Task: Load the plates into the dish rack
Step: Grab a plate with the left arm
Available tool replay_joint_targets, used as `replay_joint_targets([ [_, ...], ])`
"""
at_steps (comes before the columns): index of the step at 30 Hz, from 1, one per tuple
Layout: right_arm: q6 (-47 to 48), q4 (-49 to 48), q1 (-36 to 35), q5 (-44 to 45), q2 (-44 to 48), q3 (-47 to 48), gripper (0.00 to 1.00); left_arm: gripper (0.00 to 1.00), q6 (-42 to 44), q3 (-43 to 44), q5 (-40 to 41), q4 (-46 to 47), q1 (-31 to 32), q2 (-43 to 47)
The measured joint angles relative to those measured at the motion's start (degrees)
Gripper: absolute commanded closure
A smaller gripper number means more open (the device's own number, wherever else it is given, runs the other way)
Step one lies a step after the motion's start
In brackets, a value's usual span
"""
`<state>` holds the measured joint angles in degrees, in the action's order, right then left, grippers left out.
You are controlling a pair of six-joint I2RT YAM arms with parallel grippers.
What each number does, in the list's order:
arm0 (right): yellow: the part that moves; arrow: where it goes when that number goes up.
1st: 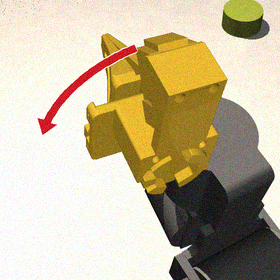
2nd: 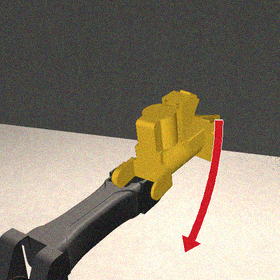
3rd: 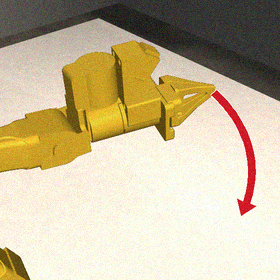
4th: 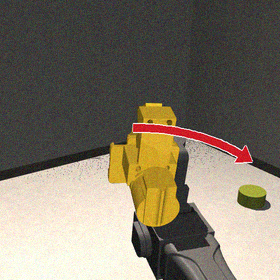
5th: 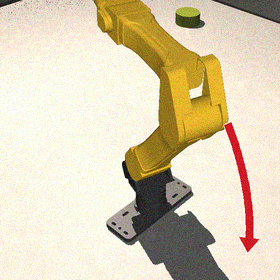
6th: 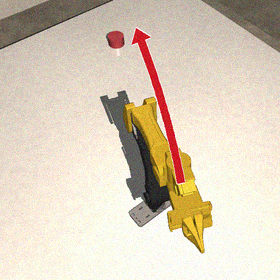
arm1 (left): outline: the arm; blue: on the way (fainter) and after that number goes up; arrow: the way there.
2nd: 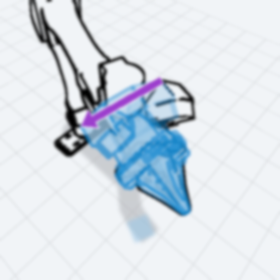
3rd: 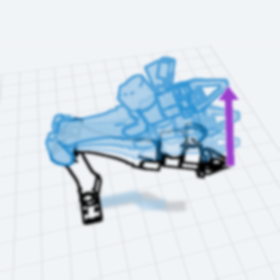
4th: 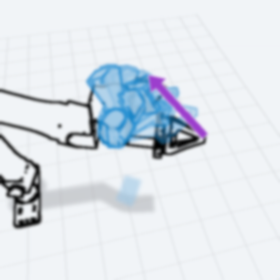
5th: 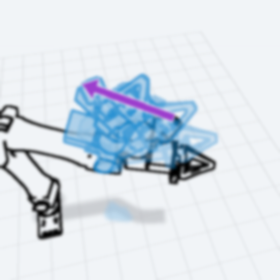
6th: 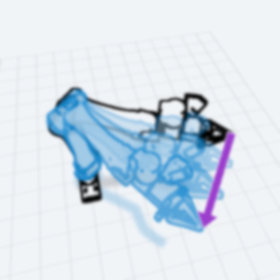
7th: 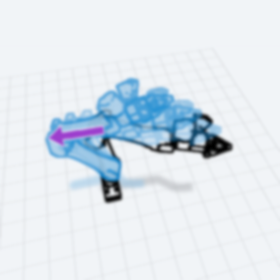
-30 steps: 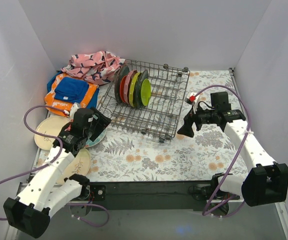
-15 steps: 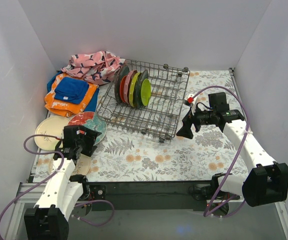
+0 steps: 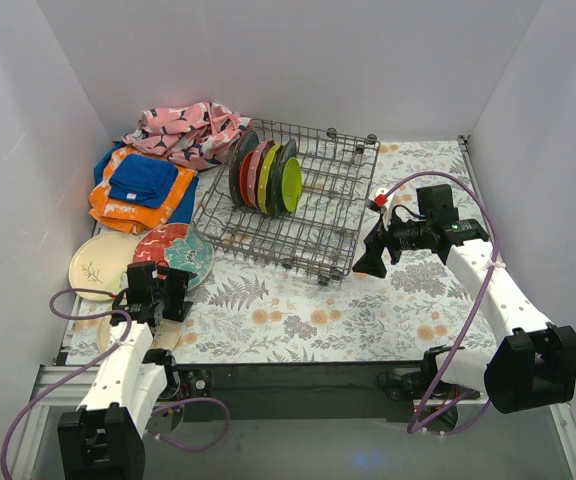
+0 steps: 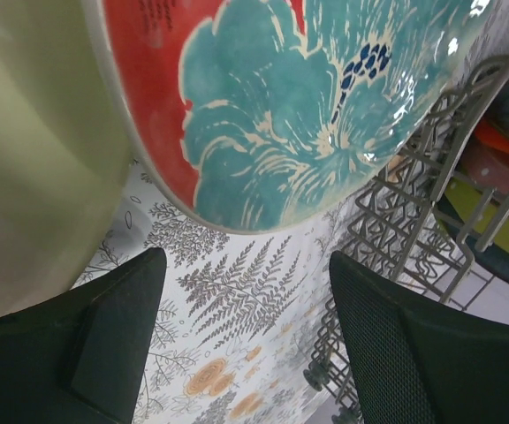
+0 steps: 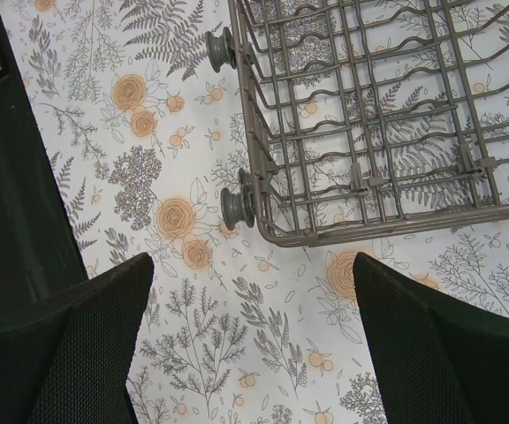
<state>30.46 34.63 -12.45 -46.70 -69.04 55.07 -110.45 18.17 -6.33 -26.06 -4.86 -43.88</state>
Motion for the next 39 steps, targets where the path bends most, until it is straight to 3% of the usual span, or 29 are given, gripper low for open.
replay_joint_targets([
  [9, 0.0, 0.0, 0.0, 0.0, 0.0, 0.0, 0.01, 0.33, -3.4, -1.9, 5.6, 4.5, -1.1, -2.1],
  [19, 0.0, 0.0, 0.0, 0.1, 0.0, 0.0, 0.02, 0.55, -4.5, -4.7, 8.0, 11.1, -1.8, -3.6],
  [23, 0.0, 0.0, 0.0, 0.1, 0.0, 0.1, 0.02, 0.73, -4.6, -5.6, 9.1, 11.6, -1.9, -3.5],
  [29, 0.0, 0.2, 0.0, 0.0, 0.0, 0.7, 0.02, 0.84, -5.6, -6.5, 10.0, 11.6, -2.4, -1.4],
  [33, 0.0, 0.4, 0.0, 0.1, 0.0, 0.7, 0.01, 0.99, -5.5, -6.5, 10.5, 9.7, -2.5, 1.2],
  [39, 0.0, 0.5, 0.0, 0.0, 0.0, 0.7, 0.02, 1.00, -5.3, -4.7, 12.0, 2.6, -2.5, 6.6],
])
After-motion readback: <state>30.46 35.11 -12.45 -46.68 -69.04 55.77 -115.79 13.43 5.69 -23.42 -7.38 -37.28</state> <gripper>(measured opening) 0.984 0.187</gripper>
